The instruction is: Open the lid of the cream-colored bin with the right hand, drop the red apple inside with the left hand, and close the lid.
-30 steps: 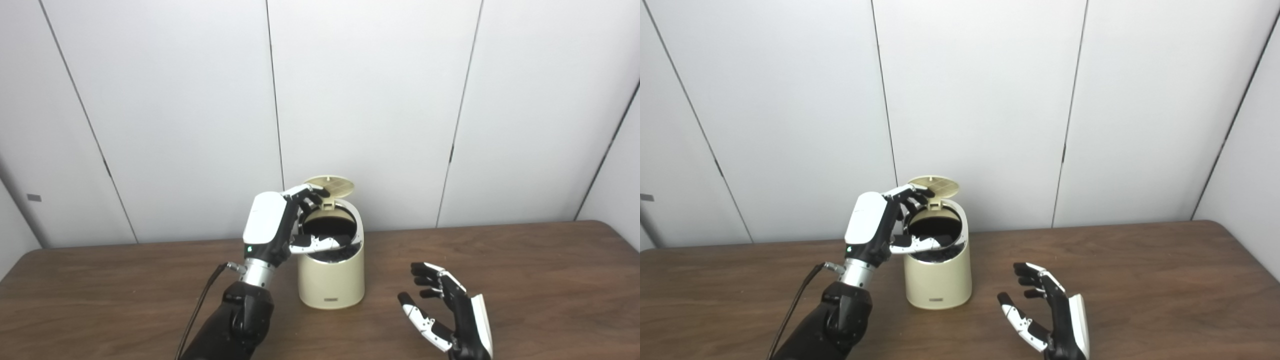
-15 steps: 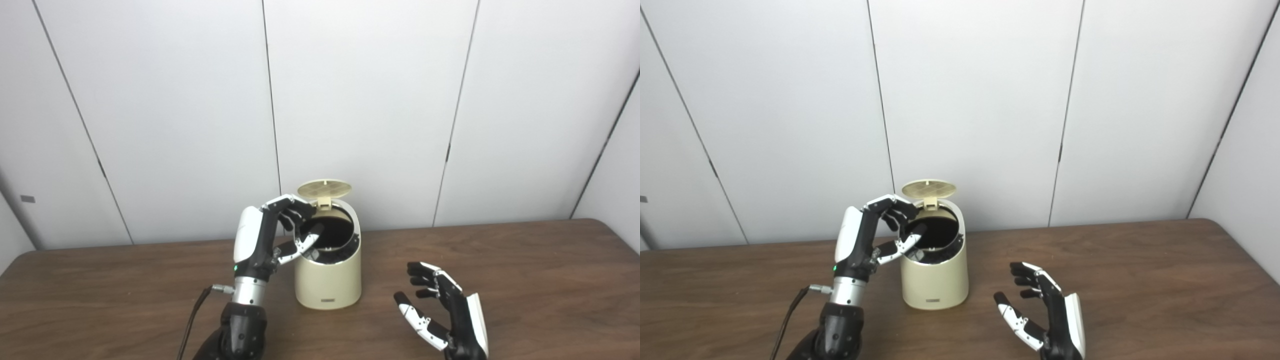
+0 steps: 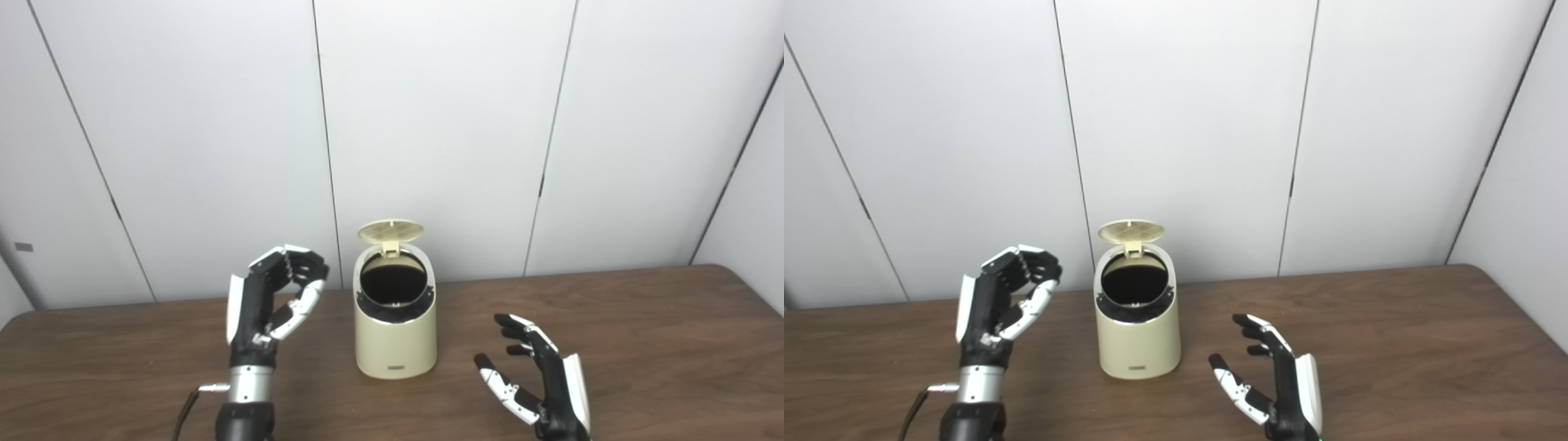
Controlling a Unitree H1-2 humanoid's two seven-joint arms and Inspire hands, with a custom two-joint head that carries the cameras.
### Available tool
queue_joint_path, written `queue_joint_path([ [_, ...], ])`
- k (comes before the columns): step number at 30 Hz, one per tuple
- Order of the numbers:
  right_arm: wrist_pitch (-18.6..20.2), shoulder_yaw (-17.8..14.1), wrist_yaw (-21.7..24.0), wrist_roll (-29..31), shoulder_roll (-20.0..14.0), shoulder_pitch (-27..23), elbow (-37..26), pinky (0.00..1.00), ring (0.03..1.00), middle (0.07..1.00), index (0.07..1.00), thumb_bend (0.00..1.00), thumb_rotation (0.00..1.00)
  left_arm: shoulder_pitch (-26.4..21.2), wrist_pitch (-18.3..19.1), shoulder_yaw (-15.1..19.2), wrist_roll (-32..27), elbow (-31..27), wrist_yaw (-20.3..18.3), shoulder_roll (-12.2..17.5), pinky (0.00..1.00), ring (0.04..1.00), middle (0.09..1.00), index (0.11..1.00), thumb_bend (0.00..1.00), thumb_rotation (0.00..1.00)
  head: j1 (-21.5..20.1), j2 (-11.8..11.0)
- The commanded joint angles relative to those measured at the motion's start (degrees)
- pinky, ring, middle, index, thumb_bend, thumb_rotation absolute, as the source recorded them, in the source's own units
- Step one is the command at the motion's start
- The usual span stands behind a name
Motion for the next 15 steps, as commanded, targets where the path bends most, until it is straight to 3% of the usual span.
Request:
queue_joint_path([
  [1, -2.37, 0.44, -1.08, -1.15, -0.43, 0.54, 3.17, 0.68, 0.785, 0.801, 0.777, 0.26, 0.35, -0.19, -1.24, 2.06, -2.91, -2.88, -5.90, 2.11, 0.47, 0.544, 0.576, 0.596, 0.33, 0.83, -0.10, -0.01],
  [3, -2.84, 0.50, -1.35, -0.84, -0.58, 0.33, 3.51, 0.70, 0.792, 0.805, 0.782, 0.26, 0.35, 2.32, -1.23, 3.40, -5.54, -3.90, -10.43, 3.34, 0.50, 0.596, 0.627, 0.641, 0.36, 0.73, -0.08, 0.01],
  [7, -3.07, 0.43, -1.77, -0.59, -0.77, 0.07, 4.01, 0.70, 0.793, 0.803, 0.781, 0.26, 0.38, 6.12, -1.11, 5.48, -9.93, -4.75, -16.76, 4.65, 0.61, 0.682, 0.705, 0.712, 0.42, 0.67, 0.35, -0.17],
  [15, -4.26, -0.60, -1.79, 2.09, -1.09, -0.18, 4.84, 0.70, 0.787, 0.793, 0.781, 0.25, 0.48, 10.47, -1.25, 11.27, -10.31, -1.14, -21.12, 1.70, 0.68, 0.750, 0.768, 0.759, 0.31, 0.64, 1.09, -0.46],
])
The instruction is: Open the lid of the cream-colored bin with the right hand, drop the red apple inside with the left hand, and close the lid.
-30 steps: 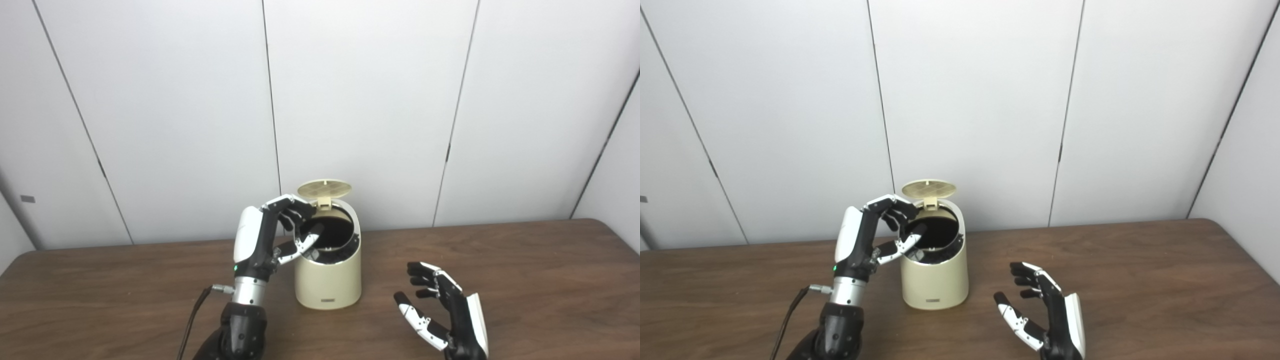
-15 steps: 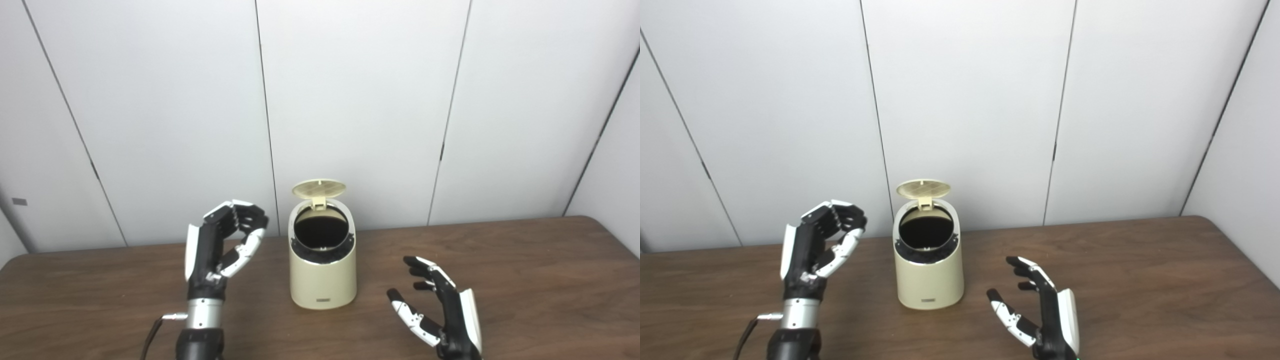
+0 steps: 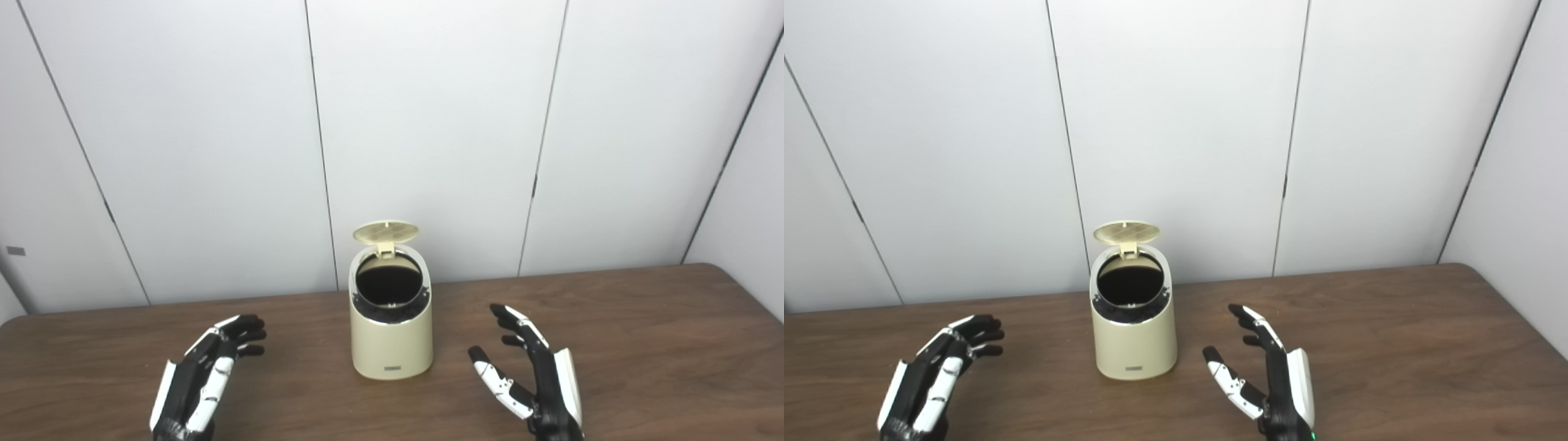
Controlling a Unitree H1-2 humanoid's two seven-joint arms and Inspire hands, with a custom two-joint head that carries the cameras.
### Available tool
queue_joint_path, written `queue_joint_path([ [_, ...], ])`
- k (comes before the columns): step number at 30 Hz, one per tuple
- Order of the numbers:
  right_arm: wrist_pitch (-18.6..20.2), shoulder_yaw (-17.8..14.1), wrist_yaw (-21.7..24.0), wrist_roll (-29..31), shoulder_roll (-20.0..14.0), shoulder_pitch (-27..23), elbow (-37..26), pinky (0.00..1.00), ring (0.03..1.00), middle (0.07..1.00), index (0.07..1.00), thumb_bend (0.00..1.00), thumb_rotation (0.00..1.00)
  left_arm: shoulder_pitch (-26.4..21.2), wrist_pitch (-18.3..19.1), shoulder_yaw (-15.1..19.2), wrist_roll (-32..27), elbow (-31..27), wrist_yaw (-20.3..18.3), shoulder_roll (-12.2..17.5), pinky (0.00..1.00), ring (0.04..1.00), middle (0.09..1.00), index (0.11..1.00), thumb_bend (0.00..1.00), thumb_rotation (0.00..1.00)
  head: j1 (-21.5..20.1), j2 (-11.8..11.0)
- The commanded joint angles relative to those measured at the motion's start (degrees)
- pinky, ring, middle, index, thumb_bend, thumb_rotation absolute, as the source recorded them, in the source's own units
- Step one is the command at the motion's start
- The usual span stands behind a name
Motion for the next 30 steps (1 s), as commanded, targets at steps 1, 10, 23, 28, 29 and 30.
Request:
queue_joint_path([
  [1, -3.27, -0.21, -0.78, -0.01, -0.83, 0.70, 3.40, 0.70, 0.787, 0.792, 0.781, 0.25, 0.48, -2.09, -1.29, 1.42, -1.27, 1.08, -1.48, -0.68, 0.68, 0.751, 0.768, 0.760, 0.33, 0.60, -0.09, 0.05],
  [10, -3.03, -0.53, 1.11, -0.14, -2.56, 0.71, -2.03, 0.73, 0.806, 0.818, 0.811, 0.27, 0.46, -2.22, -1.25, 3.96, 1.13, 6.39, -2.01, -3.63, 0.71, 0.765, 0.778, 0.766, 0.26, 0.39, -0.06, 0.64],
  [23, 7.58, 0.48, 16.59, -6.53, -11.16, -6.62, -23.11, 0.95, 0.986, 0.996, 0.995, 0.75, 0.94, -1.28, 0.64, 3.91, 3.74, 6.44, -0.44, -6.98, 0.74, 0.785, 0.792, 0.778, 0.24, 0.51, 0.48, 0.72],
  [28, 17.41, 0.97, 26.61, -11.57, -12.61, -14.18, -30.50, 0.95, 1.000, 0.997, 1.000, 0.84, 0.91, -0.99, 0.92, 3.83, 4.39, 6.23, 0.86, -7.64, 0.75, 0.794, 0.796, 0.787, 0.23, 0.48, 0.77, 0.75],
  [29, 19.61, 1.22, 28.77, -12.66, -12.74, -16.21, -31.45, 0.94, 1.000, 0.998, 1.000, 0.85, 0.91, -0.90, 0.98, 3.84, 4.31, 6.11, 0.96, -7.81, 0.75, 0.792, 0.796, 0.787, 0.23, 0.47, 0.79, 0.77],
  [30, 21.04, 1.33, 30.36, -13.14, -12.82, -17.93, -31.82, 0.94, 1.000, 0.999, 1.000, 0.85, 0.90, -0.79, 1.06, 3.82, 4.23, 5.93, 0.99, -7.98, 0.74, 0.790, 0.796, 0.787, 0.23, 0.45, 0.85, 0.71],
])
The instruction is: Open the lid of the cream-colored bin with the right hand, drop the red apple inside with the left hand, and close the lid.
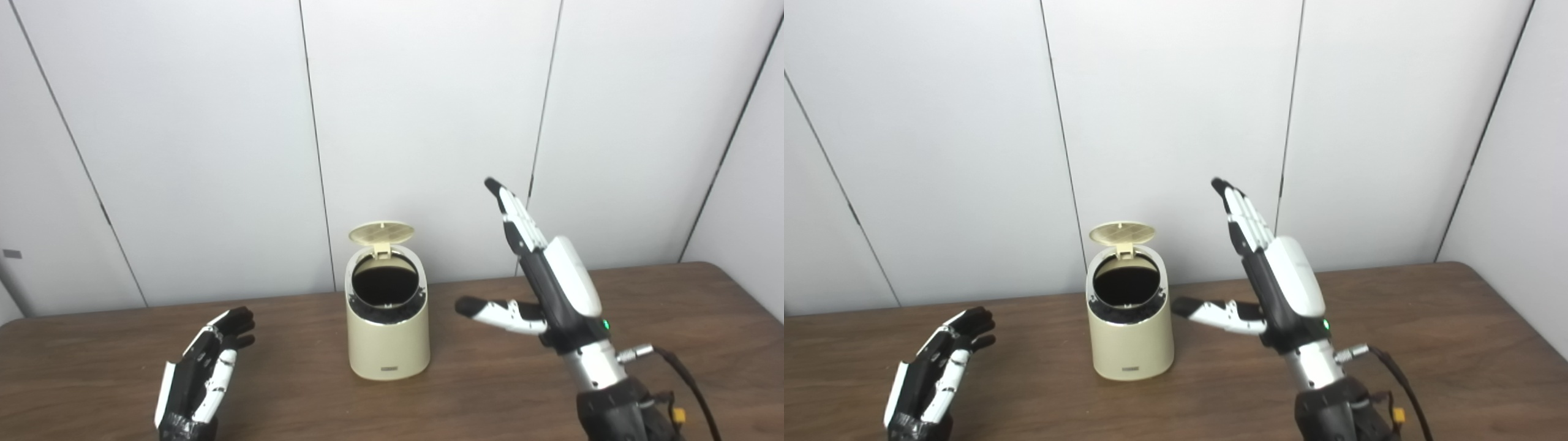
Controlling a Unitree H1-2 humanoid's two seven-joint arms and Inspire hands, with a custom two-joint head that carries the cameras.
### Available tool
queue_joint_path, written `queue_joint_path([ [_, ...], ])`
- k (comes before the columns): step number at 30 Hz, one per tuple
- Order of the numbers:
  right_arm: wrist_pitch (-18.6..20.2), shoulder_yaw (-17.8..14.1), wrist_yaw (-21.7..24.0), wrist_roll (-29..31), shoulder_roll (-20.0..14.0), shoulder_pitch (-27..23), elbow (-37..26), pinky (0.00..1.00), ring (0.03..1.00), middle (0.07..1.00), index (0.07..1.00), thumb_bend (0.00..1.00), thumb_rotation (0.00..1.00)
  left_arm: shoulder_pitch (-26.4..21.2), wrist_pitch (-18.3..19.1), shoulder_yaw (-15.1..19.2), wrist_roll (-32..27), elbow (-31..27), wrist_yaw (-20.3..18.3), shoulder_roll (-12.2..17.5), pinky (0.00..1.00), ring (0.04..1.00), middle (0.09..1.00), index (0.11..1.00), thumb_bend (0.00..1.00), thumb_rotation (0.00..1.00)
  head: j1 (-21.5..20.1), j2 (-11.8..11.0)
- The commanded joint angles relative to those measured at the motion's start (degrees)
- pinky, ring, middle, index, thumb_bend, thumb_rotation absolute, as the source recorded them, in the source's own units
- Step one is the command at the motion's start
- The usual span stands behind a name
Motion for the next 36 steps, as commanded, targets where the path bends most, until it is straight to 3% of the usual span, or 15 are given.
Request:
queue_joint_path([
  [1, 2.85, 0.15, 3.21, -1.38, -0.65, -4.09, -2.16, 0.94, 1.000, 1.000, 1.000, 0.85, 0.87, 2.71, 0.02, -0.83, -0.62, 1.22, 0.70, -2.26, 0.74, 0.787, 0.796, 0.787, 0.22, 0.44, -0.03, -0.08],
  [5, 5.80, 1.56, 8.58, -4.03, -2.48, -10.26, -0.93, 0.97, 1.000, 1.000, 1.000, 0.83, 0.85, 3.17, 1.48, -1.34, -0.83, 0.21, 0.32, -2.52, 0.74, 0.790, 0.801, 0.792, 0.23, 0.49, 0.64, -0.04],
  [11, 5.54, 4.19, 13.19, -6.22, -5.31, -16.61, 3.24, 0.99, 1.000, 1.000, 1.000, 0.80, 0.84, 3.74, 4.14, -1.94, -1.34, -1.29, -0.12, -2.83, 0.78, 0.801, 0.804, 0.790, 0.21, 0.51, 1.13, 0.01],
  [19, 6.50, 7.38, 18.18, -6.75, -5.88, -23.33, 9.99, 1.00, 1.000, 0.983, 0.972, 0.86, 0.86, 3.88, 3.91, -2.12, -1.08, -1.61, 0.23, -3.13, 0.76, 0.789, 0.794, 0.778, 0.21, 0.49, 1.85, -0.08],
  [25, 7.61, 10.08, 21.93, -8.35, -6.14, -26.93, 14.98, 0.97, 0.990, 0.942, 0.938, 0.88, 0.87, 4.25, 3.92, -1.99, -1.02, -2.39, 0.65, -3.56, 0.75, 0.781, 0.783, 0.767, 0.23, 0.46, 2.64, 0.08],
  [30, 6.61, 11.48, 22.96, -8.37, -6.72, -28.65, 19.11, 0.92, 0.949, 0.899, 0.887, 0.91, 0.86, 4.60, 4.03, -2.14, 0.46, -3.19, 1.47, -3.86, 0.74, 0.777, 0.782, 0.765, 0.24, 0.51, 3.12, 0.35],
  [36, 5.82, 12.40, 24.30, -7.81, -7.79, -29.60, 20.67, 0.90, 0.914, 0.854, 0.833, 0.93, 0.89, 4.87, 4.54, -2.38, 0.27, -4.00, 1.77, -4.20, 0.73, 0.776, 0.777, 0.758, 0.24, 0.51, 3.25, 0.58],
])
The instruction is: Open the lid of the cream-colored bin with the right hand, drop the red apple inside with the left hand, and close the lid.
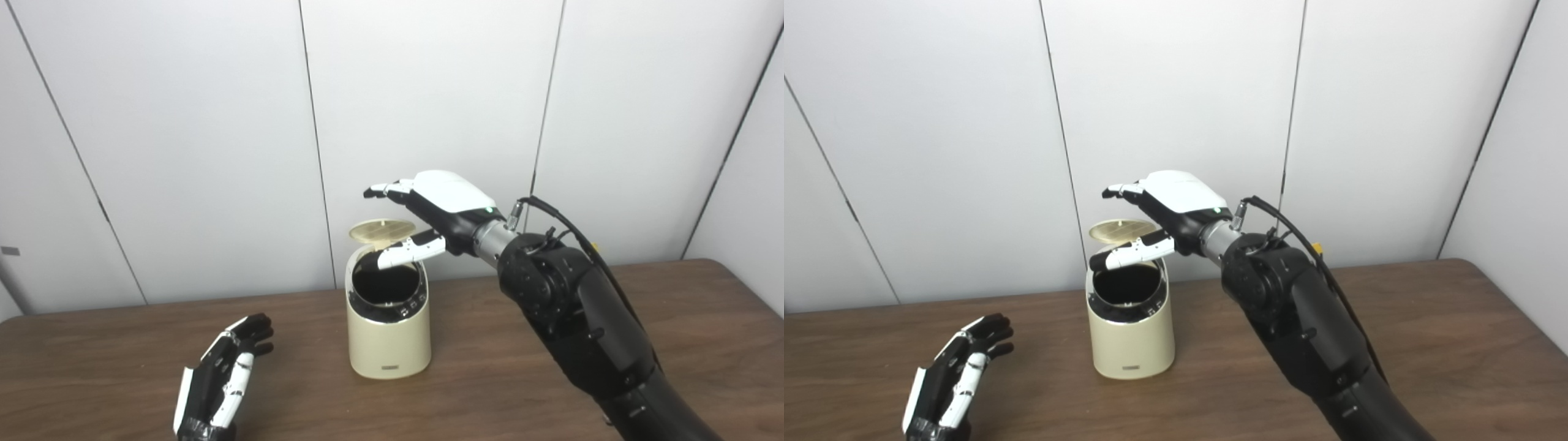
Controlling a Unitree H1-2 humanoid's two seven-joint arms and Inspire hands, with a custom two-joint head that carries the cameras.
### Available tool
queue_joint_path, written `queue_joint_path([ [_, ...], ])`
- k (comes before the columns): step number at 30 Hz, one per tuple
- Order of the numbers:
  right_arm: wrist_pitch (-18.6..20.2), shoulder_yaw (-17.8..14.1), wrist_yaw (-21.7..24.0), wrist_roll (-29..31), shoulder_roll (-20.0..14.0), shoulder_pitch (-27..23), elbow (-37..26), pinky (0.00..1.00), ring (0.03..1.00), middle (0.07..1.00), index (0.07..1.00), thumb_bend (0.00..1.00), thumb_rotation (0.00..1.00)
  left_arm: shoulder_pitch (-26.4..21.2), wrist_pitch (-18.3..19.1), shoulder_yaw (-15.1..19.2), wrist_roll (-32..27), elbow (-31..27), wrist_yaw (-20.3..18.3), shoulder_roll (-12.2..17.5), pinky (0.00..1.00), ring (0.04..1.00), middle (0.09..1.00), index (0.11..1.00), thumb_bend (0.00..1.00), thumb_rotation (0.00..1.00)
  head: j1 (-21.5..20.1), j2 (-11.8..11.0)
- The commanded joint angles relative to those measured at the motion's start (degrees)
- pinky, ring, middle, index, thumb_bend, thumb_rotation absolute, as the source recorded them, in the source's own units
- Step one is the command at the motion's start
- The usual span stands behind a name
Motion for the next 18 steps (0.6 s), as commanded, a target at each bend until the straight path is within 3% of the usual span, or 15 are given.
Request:
queue_joint_path([
  [1, -1.16, -0.73, -0.81, 0.37, -0.88, -3.93, -1.48, 0.91, 0.910, 0.850, 0.825, 0.93, 0.90, 2.31, -0.17, -0.86, -0.36, 1.20, 0.19, -1.31, 0.73, 0.776, 0.777, 0.758, 0.23, 0.51, 0.09, -0.03],
  [18, 1.36, -1.95, 0.22, 1.54, -1.50, 3.16, -10.25, 0.87, 0.876, 0.814, 0.799, 0.85, 0.93, 1.79, -0.34, -0.77, 0.74, 1.35, 1.45, -1.26, 0.72, 0.756, 0.758, 0.742, 0.25, 0.53, -0.10, 0.75],
])
